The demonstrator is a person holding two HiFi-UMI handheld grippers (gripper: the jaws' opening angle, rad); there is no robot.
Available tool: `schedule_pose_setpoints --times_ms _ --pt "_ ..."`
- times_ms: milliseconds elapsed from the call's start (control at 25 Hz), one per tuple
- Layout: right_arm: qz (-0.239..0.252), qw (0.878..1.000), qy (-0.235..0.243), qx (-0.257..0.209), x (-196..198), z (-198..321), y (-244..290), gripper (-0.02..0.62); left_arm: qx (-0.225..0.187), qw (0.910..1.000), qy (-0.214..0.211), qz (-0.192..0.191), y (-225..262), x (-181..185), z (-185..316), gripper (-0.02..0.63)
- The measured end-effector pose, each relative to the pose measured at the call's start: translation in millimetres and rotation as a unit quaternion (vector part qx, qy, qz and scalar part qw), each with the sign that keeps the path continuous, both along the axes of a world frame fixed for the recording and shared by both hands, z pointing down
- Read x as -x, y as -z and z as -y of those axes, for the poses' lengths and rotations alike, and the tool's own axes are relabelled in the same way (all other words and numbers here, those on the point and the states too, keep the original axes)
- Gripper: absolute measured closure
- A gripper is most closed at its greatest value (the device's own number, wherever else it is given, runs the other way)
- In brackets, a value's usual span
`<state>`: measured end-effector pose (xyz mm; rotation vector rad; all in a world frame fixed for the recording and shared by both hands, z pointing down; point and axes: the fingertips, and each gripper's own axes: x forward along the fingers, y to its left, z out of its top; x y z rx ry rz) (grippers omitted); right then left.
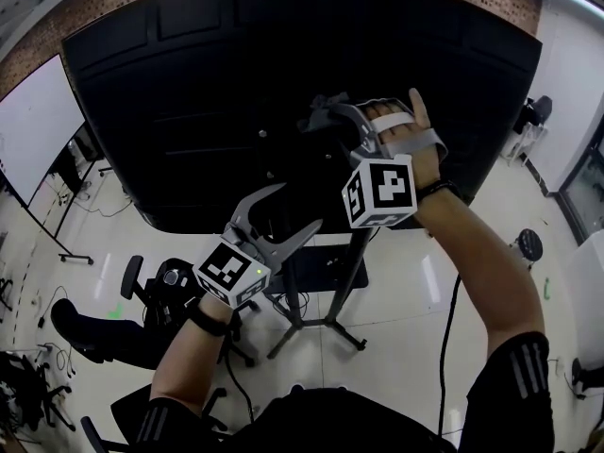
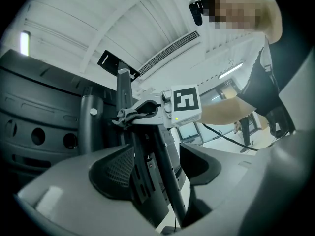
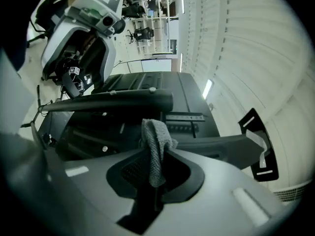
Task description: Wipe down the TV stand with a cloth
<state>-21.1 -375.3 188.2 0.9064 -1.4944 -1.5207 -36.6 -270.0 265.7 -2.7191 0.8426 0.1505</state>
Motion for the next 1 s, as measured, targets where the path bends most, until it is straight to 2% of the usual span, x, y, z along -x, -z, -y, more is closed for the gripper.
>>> schedule_pose_setpoints --times_ms 120,320,800,1000 --pt "-0.018 0.999 -0.016 0.021 3 -2 -24 0.537 0.008 1.0000 -0.002 -0.005 -9 -1 -1 0.293" --pt "-0.011 0.997 -0.036 0.060 -1 -3 -62 0.537 0.024 0.9997 0.001 -0.007 -23 1 1 0.293" --pt "-0.014 0.994 -0.042 0.101 0 1 -141 0.537 0.070 0.9974 0.016 -0.005 -69 7 14 0.293" --pt "-0.018 0.990 -0.060 0.125 -5 0 -176 0.537 0.084 0.9962 0.020 -0.001 -87 9 15 0.293"
